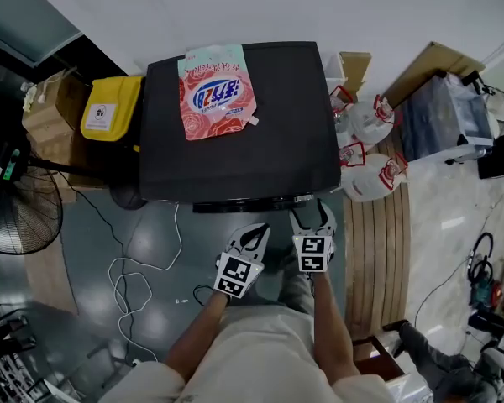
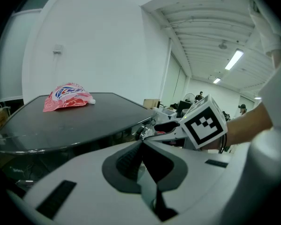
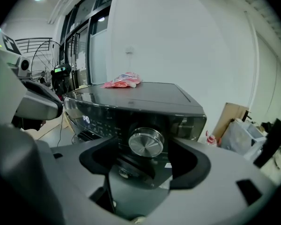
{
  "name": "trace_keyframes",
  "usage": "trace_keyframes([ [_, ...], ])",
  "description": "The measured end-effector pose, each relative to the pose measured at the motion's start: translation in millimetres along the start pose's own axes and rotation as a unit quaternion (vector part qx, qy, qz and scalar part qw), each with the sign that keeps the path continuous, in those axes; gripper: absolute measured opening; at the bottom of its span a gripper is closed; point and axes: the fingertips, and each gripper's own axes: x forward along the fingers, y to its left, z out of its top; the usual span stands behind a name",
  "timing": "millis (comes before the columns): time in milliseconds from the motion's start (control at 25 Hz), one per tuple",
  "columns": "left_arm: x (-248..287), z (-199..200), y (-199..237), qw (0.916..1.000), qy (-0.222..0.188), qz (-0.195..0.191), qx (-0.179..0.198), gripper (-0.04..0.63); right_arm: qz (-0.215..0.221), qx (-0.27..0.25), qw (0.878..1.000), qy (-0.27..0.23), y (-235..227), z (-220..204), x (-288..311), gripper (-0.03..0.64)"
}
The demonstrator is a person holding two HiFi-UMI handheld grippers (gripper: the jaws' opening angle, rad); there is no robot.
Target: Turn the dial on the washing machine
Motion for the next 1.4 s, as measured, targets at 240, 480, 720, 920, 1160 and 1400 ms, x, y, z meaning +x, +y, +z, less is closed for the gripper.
trace_keyframes([
  [240,2,-2,0,0.9999,0.001,0.010,-0.005,0.011,0.009,0.003,1.000,0.007,0,-5,11,0.337],
  [480,-1,-5,3,0.9997,0.003,0.021,-0.009,0.011,0.002,0.022,1.000,0.012,-3,-9,17,0.296],
  [720,-5,-7,5,0.9995,0.004,0.027,-0.014,0.011,0.000,0.032,0.999,0.014,-8,-12,18,0.268],
  [920,-5,-9,5,0.9995,0.003,0.028,-0.015,0.011,0.014,0.073,0.997,0.005,-9,-14,20,0.268],
  [1160,-7,-8,9,0.9994,0.002,0.030,-0.017,0.011,0.031,0.127,0.991,-0.006,-10,-13,20,0.268],
  [1400,-10,-9,10,0.9993,0.003,0.032,-0.018,0.011,0.049,0.183,0.982,-0.017,-11,-12,20,0.270],
])
